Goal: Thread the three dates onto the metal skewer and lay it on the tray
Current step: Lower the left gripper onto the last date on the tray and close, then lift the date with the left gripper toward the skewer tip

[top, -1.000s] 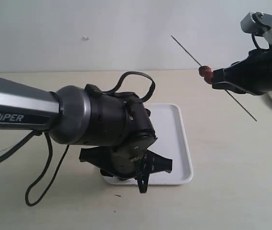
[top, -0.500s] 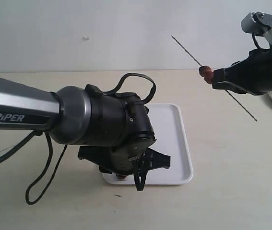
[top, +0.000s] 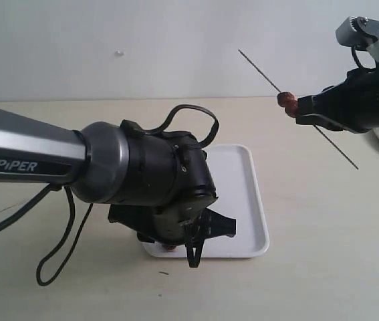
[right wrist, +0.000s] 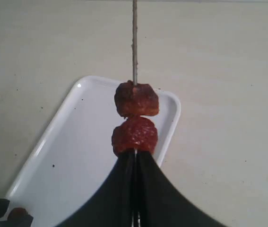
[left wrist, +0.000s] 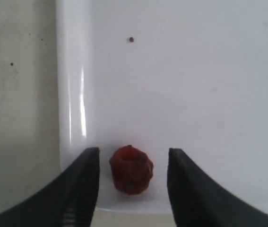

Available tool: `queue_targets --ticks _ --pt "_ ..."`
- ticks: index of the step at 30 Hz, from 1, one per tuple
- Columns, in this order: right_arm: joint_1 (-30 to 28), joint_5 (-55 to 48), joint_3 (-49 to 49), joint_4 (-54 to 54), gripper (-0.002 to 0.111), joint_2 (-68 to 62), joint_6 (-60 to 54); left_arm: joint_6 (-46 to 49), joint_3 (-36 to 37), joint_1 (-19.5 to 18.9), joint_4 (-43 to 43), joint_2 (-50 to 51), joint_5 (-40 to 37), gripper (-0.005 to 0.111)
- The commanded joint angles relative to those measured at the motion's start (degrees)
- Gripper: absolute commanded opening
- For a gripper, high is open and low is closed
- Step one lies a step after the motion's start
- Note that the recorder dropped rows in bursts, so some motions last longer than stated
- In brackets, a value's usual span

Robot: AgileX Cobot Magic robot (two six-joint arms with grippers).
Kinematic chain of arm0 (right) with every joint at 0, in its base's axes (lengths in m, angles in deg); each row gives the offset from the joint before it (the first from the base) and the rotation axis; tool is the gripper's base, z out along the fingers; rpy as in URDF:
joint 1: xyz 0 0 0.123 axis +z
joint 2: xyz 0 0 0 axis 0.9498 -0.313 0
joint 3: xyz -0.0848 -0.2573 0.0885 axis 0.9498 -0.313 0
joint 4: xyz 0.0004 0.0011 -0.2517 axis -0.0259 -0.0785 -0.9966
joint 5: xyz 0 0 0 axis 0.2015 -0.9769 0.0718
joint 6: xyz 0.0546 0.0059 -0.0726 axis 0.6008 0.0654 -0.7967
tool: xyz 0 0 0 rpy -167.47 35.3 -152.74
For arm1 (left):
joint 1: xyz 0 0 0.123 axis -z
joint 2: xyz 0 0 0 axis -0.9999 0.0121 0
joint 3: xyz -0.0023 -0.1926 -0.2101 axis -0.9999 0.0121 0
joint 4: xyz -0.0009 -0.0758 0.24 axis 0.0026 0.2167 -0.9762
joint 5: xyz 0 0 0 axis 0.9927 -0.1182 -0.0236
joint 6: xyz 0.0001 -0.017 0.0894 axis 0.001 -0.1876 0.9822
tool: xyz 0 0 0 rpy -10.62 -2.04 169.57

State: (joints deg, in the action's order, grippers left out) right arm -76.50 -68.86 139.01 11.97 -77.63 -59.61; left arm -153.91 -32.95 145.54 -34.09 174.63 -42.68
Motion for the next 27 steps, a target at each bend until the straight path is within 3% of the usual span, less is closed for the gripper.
queue_targets --ticks 1,16,22,27 --pt "0.00 -0.72 -0.07 0.11 0.000 0.52 -0.10 -0.36 0.05 -0.31 -0.31 1.92 -0.32 0.045" --pt "0.00 -0.71 -0.07 0.11 0.000 0.52 0.04 0.33 -0.07 -0.31 1.43 2.63 0.08 0.045" --pt "0.00 -0.97 -0.07 0.11 0.000 0.52 0.04 1.66 -0.07 -0.31 1.60 2.63 0.08 0.022" --pt "0.00 -1.75 -0.07 -0.01 0.000 0.52 0.04 2.48 -0.07 -0.31 1.60 2.52 0.08 0.015"
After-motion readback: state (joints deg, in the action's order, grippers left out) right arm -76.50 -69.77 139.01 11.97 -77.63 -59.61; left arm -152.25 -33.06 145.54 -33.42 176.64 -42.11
